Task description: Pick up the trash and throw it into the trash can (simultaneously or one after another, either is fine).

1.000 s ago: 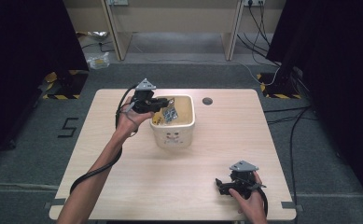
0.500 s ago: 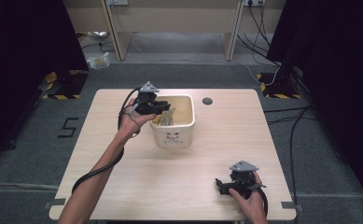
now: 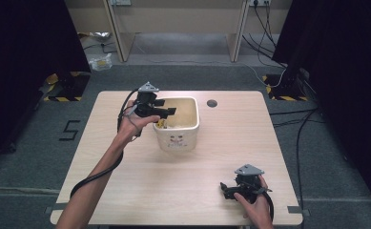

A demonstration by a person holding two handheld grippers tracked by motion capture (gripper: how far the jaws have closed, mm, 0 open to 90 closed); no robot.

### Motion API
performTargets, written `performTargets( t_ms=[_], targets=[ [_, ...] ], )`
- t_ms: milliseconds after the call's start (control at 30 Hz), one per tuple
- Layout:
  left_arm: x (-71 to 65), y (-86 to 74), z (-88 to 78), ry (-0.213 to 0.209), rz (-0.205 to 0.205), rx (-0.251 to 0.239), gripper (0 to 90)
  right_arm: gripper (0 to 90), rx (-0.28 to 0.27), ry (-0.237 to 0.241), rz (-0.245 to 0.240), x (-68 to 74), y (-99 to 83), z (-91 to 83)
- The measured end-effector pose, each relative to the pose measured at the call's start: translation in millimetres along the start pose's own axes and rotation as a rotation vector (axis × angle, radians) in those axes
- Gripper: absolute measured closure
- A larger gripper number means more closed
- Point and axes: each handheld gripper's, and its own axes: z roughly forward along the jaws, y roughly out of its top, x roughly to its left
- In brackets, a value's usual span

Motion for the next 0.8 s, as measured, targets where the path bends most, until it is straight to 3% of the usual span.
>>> performTargets(
  t_ms=[300,800],
  targets=[
    [-0.9,-3.2,-11.5,-0.017,-0.018,-0.012,22.3,0.3,0.0,0.0,0.0,0.0,0.0,0.0],
    [6.6,-18.2,-44.9,0.007,-0.029,-0.043,18.1,0.4,-0.002,-0.002,-0.003,0.0,0.0,0.1]
  ],
)
